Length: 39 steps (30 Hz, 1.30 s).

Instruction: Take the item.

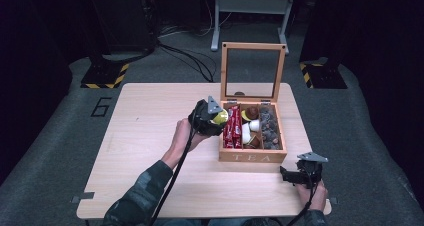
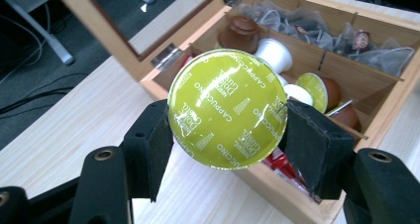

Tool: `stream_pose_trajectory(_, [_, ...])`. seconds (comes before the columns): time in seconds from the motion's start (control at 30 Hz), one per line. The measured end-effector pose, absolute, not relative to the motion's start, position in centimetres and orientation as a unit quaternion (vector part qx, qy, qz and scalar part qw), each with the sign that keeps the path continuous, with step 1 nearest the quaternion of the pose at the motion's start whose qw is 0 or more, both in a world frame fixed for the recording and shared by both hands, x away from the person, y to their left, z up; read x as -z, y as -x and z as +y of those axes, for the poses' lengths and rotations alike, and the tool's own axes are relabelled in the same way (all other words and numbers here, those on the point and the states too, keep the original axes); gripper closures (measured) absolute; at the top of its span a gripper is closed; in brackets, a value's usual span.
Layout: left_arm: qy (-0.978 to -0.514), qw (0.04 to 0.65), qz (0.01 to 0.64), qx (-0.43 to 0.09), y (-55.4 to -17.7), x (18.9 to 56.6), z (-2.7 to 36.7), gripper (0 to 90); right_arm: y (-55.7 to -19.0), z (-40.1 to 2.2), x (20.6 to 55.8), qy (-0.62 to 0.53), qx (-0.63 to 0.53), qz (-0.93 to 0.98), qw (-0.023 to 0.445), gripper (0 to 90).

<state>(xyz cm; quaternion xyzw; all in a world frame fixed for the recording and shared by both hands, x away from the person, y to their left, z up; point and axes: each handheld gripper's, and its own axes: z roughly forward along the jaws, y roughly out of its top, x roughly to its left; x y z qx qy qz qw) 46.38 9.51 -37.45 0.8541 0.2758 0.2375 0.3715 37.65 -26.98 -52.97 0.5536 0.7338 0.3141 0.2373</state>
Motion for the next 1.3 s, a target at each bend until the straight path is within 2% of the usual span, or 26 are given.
stream_pose_trajectory(0.67, [-0.833, 0.369, 0.335, -0.24, -48.3, 38.0, 14.5, 37.5, -37.7, -27.0, 53.0, -0.554, -0.314, 0.734, 0.238, 2.0])
stream_pose_trajectory(1.3, [-0.815, 0.349, 0.407, -0.221, -51.5, 40.5, 18.8, 37.5, -37.7, -27.0, 53.0, -0.554, -0.314, 0.734, 0.237, 2.0])
